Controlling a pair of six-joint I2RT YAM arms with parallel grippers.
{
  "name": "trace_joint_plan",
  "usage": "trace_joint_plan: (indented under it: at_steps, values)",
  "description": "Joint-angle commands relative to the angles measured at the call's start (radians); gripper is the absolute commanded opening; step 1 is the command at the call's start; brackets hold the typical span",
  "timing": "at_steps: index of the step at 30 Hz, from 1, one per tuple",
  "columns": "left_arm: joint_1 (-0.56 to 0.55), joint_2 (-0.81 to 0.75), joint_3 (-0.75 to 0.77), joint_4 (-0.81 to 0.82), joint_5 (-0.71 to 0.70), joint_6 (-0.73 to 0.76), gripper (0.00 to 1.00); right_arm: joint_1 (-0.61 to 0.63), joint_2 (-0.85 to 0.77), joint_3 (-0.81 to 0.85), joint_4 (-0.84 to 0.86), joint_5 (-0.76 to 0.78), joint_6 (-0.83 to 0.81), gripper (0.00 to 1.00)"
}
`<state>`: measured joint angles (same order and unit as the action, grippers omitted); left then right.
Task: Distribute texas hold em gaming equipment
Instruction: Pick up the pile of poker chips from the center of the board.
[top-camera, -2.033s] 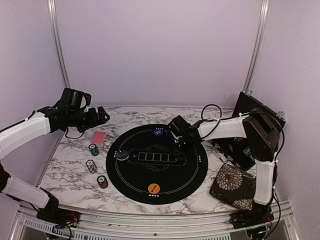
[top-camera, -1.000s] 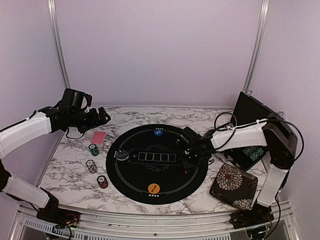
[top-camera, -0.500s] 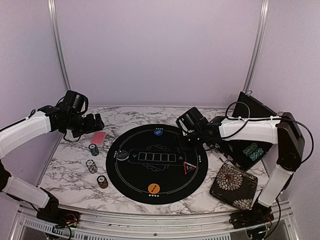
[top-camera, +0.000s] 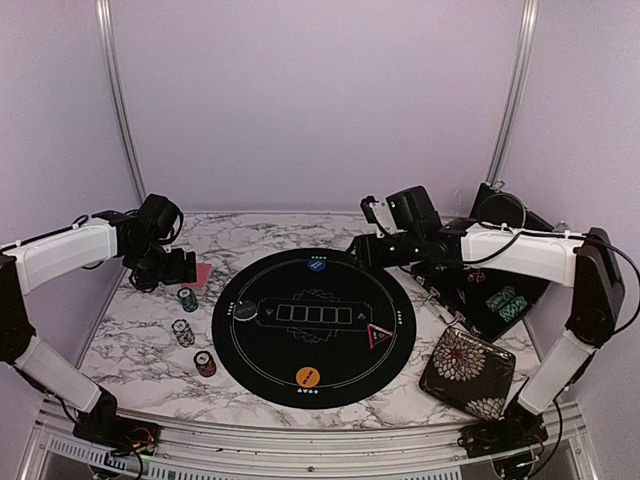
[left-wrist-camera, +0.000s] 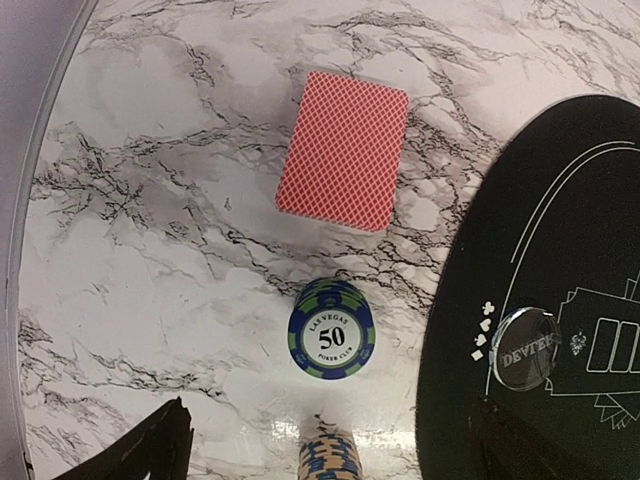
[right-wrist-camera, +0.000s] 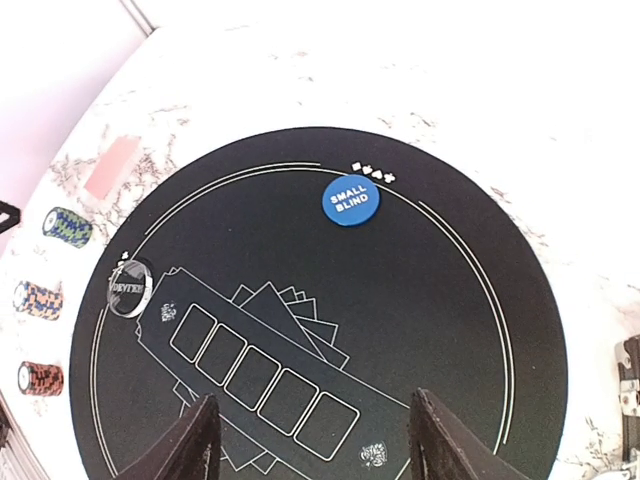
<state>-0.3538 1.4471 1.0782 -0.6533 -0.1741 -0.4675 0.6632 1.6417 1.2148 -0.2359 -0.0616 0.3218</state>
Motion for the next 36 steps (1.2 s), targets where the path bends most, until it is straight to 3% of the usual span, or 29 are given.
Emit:
trace_joint_plan:
  at_steps: [1, 16, 29, 36]
  values:
    - [0.014, 0.044, 0.055, -0.061, 0.016, 0.049, 0.98, -0.02, -0.016, 0.038, 0.042, -0.051, -0.035, 0.61]
    - [0.035, 0.141, 0.088, -0.067, 0.03, 0.083, 0.96, -0.022, 0.043, 0.091, -0.007, -0.066, -0.055, 0.59]
    - [0.046, 0.257, 0.159, -0.087, 0.053, 0.109, 0.75, -0.018, 0.029, 0.067, -0.007, -0.047, -0.048, 0.59]
    - [0.051, 0.295, 0.17, -0.099, 0.054, 0.113, 0.69, -0.017, 0.021, 0.051, -0.002, -0.043, -0.045, 0.59]
